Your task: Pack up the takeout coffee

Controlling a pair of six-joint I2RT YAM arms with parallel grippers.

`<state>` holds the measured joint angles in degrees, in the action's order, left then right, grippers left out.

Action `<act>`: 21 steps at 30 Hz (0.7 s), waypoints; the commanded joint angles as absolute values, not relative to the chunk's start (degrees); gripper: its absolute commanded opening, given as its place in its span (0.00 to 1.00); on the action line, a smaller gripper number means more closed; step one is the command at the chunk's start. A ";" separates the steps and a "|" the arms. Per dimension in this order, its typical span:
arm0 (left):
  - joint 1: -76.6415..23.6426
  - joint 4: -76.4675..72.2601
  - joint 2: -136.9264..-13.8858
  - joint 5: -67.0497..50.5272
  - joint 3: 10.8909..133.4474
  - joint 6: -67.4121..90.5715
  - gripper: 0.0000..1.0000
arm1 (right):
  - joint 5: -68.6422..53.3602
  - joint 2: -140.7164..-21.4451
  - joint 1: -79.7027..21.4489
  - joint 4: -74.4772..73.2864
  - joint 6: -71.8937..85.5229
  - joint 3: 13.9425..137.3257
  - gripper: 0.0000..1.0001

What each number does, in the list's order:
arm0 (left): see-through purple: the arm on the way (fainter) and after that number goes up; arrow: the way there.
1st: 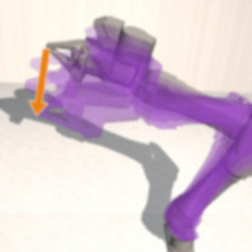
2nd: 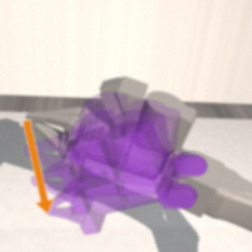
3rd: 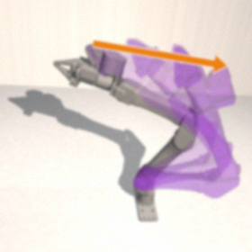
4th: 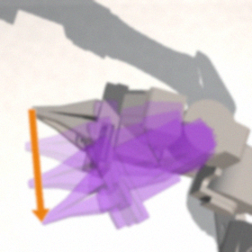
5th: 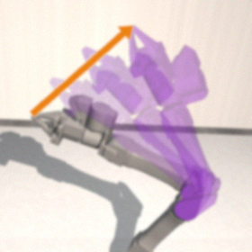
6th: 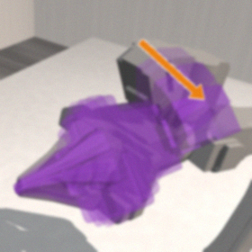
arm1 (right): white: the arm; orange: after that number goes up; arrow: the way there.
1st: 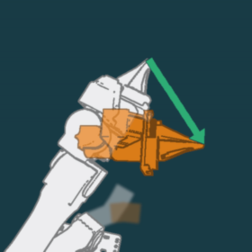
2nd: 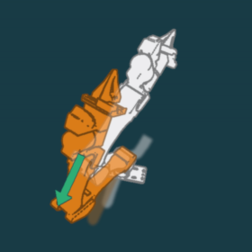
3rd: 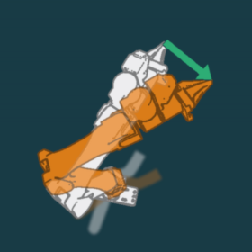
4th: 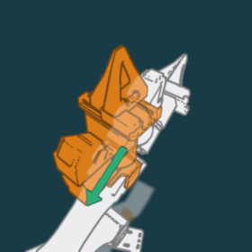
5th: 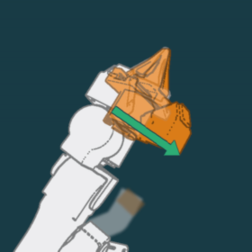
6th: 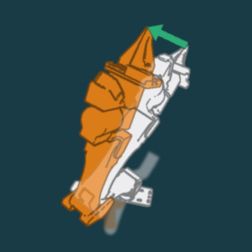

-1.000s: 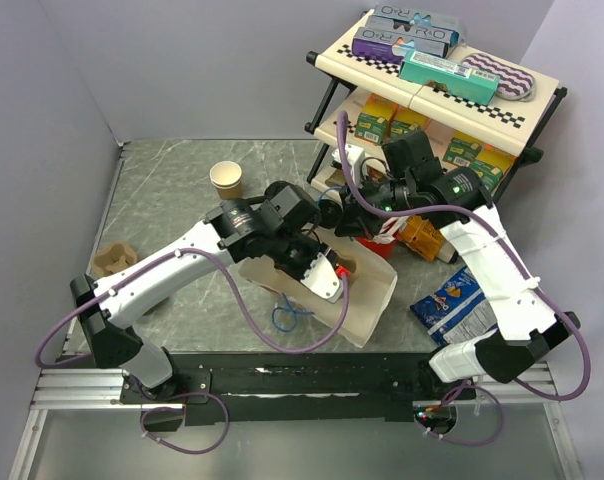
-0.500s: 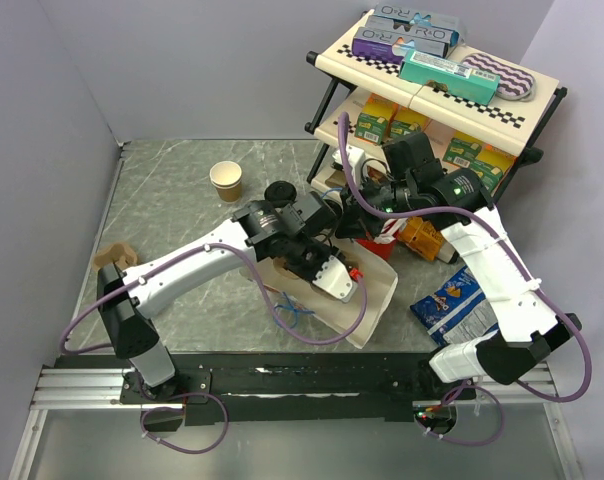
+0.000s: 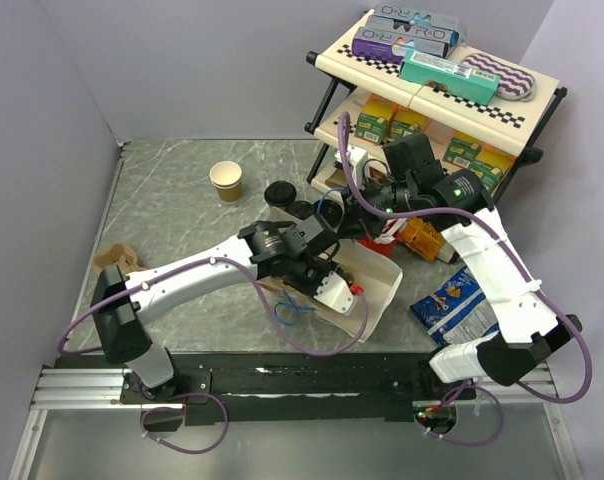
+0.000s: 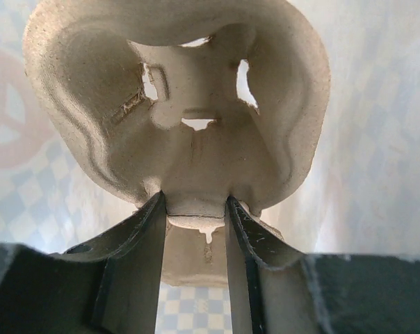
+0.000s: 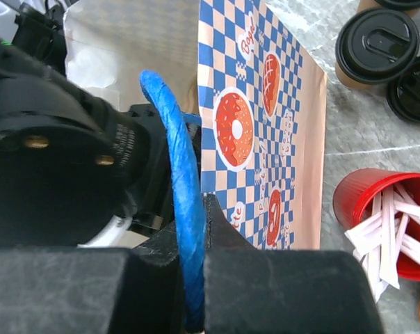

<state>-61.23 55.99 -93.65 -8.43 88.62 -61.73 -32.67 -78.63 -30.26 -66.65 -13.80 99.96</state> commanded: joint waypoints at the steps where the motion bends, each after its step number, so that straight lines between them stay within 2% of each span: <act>1: -61.70 49.57 -87.98 -4.75 86.14 -58.89 0.01 | -31.20 -79.27 -28.14 -64.87 -10.12 101.33 0.00; 10: -61.70 51.15 -91.66 -4.48 88.14 -59.33 0.01 | -37.35 -81.30 -24.70 -65.04 -8.61 102.39 0.00; 16: -61.70 54.75 -97.46 -3.87 94.47 -55.64 0.01 | -37.53 -79.02 -25.22 -64.95 -9.40 100.11 0.00; 21: -61.70 56.25 -98.53 -3.34 95.01 -55.99 0.01 | -36.83 -77.43 -25.84 -64.25 -9.49 98.70 0.00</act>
<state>-61.49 53.74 -98.54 -4.21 92.58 -57.23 -36.23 -80.79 -24.99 -65.63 -9.91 99.66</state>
